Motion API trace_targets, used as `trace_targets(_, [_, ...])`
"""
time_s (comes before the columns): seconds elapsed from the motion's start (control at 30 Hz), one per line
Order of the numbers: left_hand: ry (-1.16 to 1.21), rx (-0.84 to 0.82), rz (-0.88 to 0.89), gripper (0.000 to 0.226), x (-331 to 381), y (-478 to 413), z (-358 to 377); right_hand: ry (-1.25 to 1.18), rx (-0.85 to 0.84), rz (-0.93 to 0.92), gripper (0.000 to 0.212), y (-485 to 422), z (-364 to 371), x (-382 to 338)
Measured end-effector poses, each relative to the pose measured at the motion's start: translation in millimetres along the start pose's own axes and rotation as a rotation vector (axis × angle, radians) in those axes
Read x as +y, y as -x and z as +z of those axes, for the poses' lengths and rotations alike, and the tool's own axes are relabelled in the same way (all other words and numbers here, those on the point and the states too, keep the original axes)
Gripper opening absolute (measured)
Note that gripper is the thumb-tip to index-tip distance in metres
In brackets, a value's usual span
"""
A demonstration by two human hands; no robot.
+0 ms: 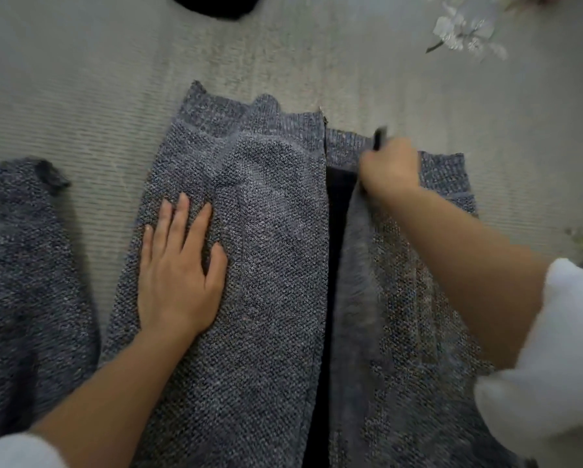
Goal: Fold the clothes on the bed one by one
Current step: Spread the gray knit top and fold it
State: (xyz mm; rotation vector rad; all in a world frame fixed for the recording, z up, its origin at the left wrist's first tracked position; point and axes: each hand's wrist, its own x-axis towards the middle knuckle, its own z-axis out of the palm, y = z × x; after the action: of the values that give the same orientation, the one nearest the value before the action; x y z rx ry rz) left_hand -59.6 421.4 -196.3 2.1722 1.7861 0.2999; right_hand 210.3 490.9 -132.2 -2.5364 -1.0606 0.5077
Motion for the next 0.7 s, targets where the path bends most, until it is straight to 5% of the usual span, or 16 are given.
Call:
trace_targets(0.1, [0.009,-0.001,-0.001,0.061,-0.8,-0.6,1.2,-0.120,0.197,-0.049,0.014,-25.1,-12.6,-22.9])
trace_targets(0.27, [0.040,0.016,0.008,0.058,-2.1,-1.2,2.2,-0.024,-0.205,-0.187,0.027,-3.1,25.0,-27.6])
trace_targets(0.4, [0.053,0.043,0.007,0.059,-2.6,-2.2,3.3,0.064,-0.214,-0.389,0.058,62.9,41.7,12.6])
trace_targets(0.7, [0.035,-0.163,0.068,0.061,-7.1,30.1,-0.3,0.276,-0.343,-0.504,0.065,244.7,28.5,135.0])
